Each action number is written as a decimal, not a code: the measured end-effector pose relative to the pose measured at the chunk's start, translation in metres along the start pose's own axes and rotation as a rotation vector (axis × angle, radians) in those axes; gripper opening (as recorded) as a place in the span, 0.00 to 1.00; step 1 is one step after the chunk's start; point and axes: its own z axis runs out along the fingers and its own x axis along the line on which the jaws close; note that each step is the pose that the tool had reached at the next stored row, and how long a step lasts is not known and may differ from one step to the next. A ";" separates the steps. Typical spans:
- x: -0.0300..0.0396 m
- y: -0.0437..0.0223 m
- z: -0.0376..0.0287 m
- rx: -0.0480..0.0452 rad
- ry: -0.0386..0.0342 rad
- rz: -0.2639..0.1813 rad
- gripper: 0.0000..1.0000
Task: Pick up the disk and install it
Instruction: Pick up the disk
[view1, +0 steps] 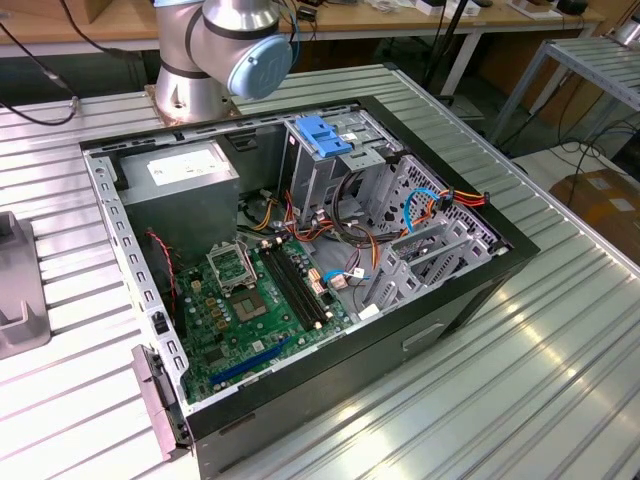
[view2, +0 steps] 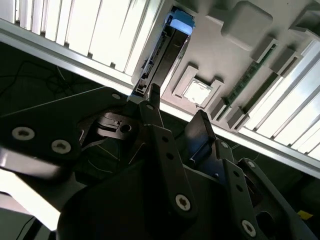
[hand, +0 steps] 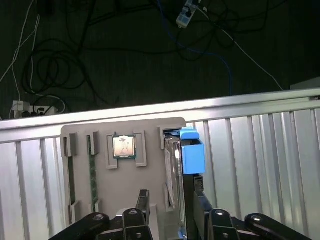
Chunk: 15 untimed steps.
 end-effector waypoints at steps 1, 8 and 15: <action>-0.0007 0.0005 0.0005 -0.0002 -0.0007 0.000 0.48; -0.0095 0.0051 0.0064 -0.0009 -0.0071 -0.002 0.48; -0.0133 0.0120 0.0154 -0.0021 -0.0137 -0.013 0.48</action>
